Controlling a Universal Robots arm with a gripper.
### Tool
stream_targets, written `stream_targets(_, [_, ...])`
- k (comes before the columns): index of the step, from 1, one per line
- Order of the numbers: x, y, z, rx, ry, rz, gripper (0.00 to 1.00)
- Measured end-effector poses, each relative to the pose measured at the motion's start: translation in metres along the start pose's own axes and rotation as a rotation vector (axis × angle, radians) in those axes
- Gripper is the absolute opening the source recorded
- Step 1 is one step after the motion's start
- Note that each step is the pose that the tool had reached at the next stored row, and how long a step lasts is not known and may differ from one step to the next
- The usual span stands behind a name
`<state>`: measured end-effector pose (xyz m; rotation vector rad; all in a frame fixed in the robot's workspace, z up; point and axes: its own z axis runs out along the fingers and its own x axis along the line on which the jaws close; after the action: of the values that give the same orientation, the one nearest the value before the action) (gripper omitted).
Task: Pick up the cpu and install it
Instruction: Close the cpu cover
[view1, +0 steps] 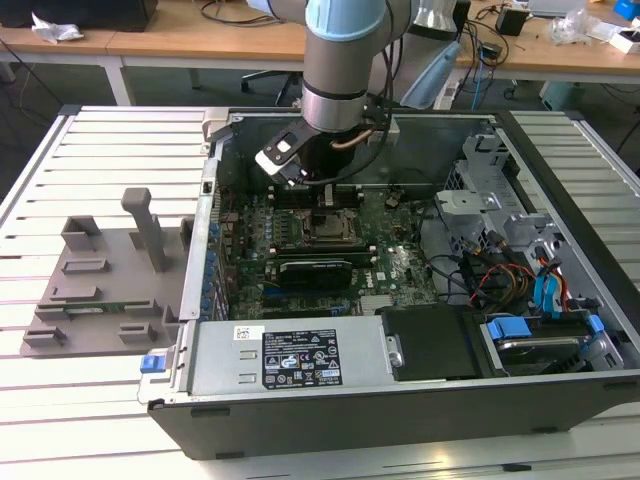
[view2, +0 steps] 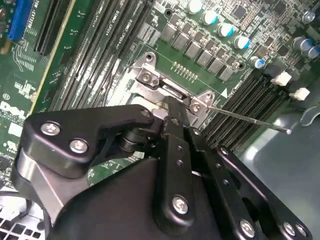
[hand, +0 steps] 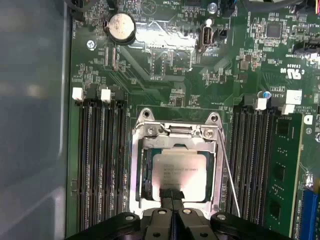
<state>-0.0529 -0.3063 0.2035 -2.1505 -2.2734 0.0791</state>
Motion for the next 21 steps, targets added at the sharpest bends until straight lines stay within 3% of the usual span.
stream_targets(1, [-0.0006,0.0108,-0.0003,-0.0005,0.0001,0.000,0.11])
stream_targets(5, [-0.0010,0.0199,-0.0009,-0.0002,0.0006,0.000,0.11])
stream_targets(8, [-0.0009,0.0206,-0.0042,-0.0007,0.0015,0.000,0.11])
stream_targets(21, [-0.0021,0.0190,-0.0397,0.0000,0.0002,0.000,0.11])
